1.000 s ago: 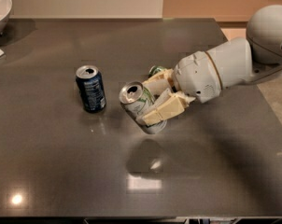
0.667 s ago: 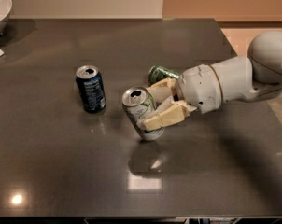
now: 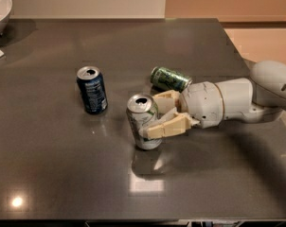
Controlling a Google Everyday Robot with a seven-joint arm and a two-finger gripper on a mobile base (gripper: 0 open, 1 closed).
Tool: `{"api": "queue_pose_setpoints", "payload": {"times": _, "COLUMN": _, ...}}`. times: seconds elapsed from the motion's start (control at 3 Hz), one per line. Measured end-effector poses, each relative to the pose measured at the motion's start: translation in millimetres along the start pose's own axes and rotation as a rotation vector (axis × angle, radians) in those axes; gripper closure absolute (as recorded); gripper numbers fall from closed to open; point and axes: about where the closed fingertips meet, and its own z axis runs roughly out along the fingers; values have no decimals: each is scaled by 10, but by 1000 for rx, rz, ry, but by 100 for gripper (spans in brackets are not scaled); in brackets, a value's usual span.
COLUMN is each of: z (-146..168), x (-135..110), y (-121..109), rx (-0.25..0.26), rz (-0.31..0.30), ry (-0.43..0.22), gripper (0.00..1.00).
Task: Place 7up can upright
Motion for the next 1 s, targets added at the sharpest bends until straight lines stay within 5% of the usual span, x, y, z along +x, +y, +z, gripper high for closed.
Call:
{"api": "queue_pose_setpoints", "payload": {"times": 0.67, "z": 53, "x": 148, "y": -28, "rx": -14, "rz": 21, "ry": -136, "gripper": 36}}
{"api": "queue_pose_setpoints", "payload": {"times": 1.0, "z": 72, "x": 139, "y": -24, "rx": -18, "rz": 19, "ry": -135, "gripper": 12}}
